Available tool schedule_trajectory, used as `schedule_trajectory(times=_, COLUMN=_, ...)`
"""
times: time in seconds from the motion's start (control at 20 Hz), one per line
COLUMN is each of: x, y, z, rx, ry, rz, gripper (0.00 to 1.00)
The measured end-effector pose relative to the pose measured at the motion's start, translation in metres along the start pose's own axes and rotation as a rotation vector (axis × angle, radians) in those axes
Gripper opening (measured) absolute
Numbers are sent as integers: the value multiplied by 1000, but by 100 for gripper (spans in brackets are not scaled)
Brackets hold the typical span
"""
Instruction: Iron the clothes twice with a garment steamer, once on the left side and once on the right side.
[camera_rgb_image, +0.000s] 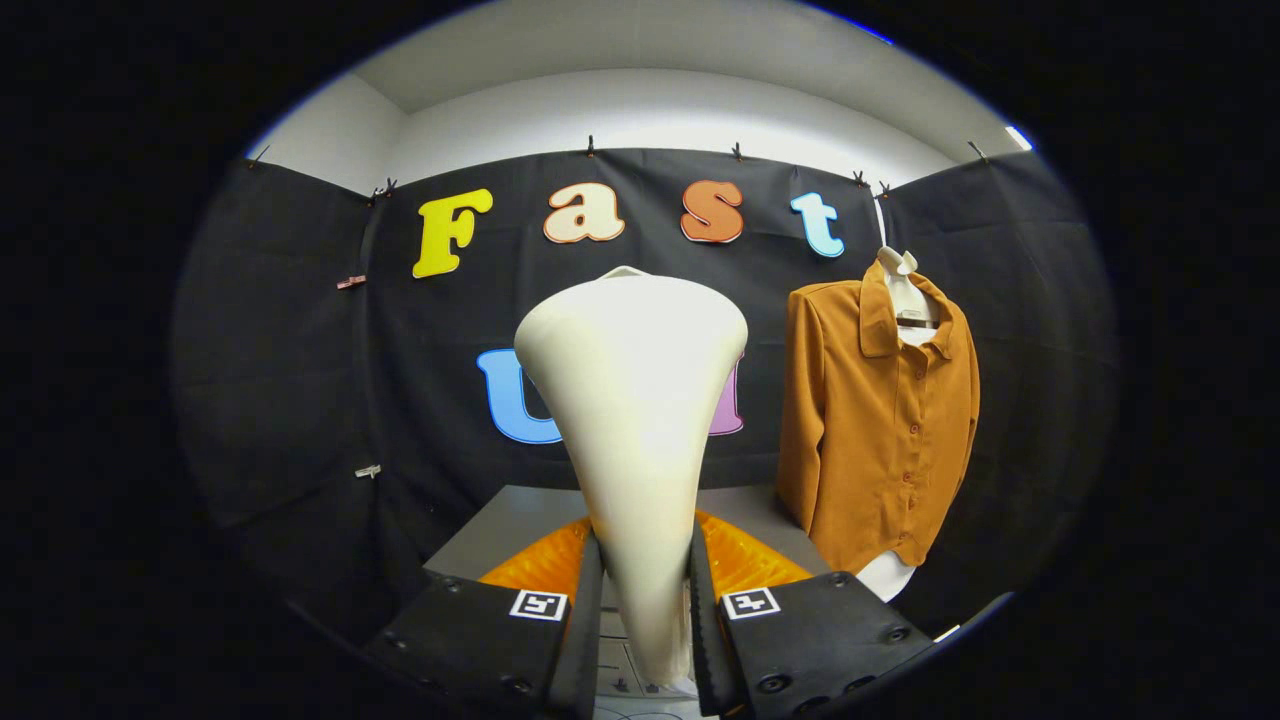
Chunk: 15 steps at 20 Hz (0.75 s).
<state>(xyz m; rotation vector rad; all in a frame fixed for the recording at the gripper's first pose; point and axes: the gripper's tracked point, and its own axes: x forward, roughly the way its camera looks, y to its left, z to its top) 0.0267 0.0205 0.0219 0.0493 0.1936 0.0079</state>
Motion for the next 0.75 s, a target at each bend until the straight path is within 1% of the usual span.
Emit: schedule_trajectory(times=0.75, x=5, y=-3, z=3, rx=-6, ry=-9, rz=6, gripper=42)
